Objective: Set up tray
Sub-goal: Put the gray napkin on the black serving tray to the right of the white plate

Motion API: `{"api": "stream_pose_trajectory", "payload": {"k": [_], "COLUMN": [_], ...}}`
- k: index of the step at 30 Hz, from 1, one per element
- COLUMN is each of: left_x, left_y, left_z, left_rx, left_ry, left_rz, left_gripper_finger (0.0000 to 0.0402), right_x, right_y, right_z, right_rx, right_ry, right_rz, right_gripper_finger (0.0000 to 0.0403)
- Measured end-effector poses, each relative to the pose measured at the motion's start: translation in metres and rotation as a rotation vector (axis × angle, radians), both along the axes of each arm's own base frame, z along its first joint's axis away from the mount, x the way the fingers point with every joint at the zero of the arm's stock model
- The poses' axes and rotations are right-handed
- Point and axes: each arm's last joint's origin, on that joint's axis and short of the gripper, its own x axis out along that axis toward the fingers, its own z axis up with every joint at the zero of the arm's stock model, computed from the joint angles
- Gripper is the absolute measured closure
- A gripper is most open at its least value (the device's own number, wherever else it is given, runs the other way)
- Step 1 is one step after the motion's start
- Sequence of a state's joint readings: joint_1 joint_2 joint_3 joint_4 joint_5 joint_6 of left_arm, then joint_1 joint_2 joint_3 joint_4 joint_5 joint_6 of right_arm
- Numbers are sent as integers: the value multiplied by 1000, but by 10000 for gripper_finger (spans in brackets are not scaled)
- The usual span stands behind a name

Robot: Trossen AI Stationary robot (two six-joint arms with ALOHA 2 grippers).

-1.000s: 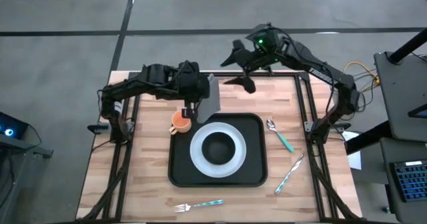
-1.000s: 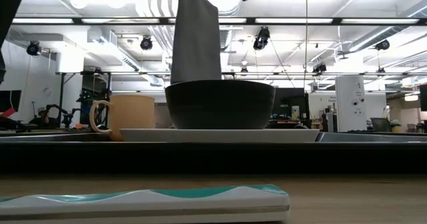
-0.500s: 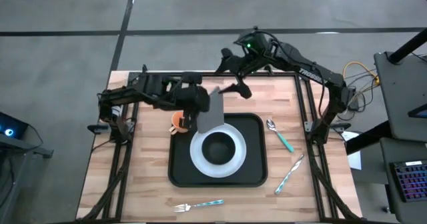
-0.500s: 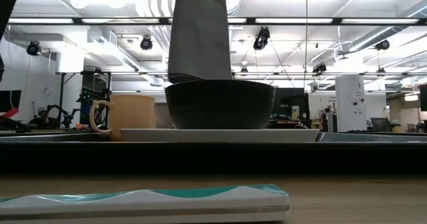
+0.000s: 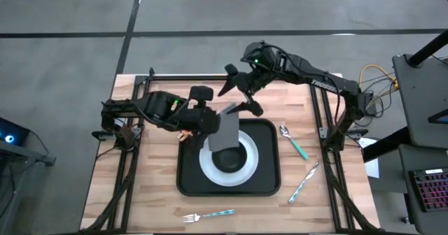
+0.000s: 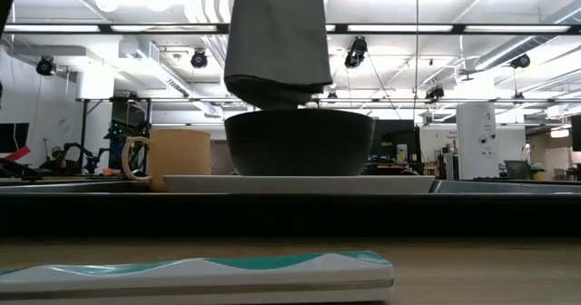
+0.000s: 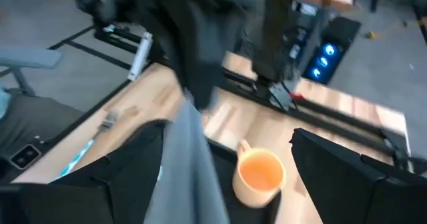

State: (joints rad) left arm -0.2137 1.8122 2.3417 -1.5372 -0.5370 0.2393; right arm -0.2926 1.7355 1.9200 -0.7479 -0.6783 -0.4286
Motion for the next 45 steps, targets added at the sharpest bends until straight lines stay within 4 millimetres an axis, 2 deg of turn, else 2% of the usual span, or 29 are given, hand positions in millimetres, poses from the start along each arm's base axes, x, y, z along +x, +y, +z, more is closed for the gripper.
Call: {"api": "stream_pose_trajectory", "payload": {"k": [8, 13, 22, 26, 33, 36, 40, 45], "left_x": [0, 0, 2, 2, 3, 3, 3, 3], "left_y": [0, 1, 1, 1, 1, 0, -1, -1], "left_z": [0, -2, -4, -4, -3, -4, -4, -4], "left_rx": [13, 67, 71, 71, 67, 44, 40, 39], "left_ry": [-7, -10, -5, -6, -16, -10, -10, -9], "left_rz": [20, 58, 63, 63, 62, 46, 42, 42], "left_gripper_finger": [401, 401, 401, 401, 401, 401, 401, 401], "right_x": [4, 6, 9, 9, 9, 11, 11, 15], "right_y": [4, 8, 7, 7, 7, 5, 4, 5], "right_z": [-16, -17, -31, -31, -33, -31, -27, -34], "right_rx": [39, 41, 34, 41, 12, -7, 12, 15], "right_ry": [61, 60, 81, 85, 79, 61, 50, 75], "right_rz": [-5, -21, -15, -16, -17, -57, -69, -60], "right_gripper_finger": [88, 88, 99, 135, 242, 262, 240, 165]}}
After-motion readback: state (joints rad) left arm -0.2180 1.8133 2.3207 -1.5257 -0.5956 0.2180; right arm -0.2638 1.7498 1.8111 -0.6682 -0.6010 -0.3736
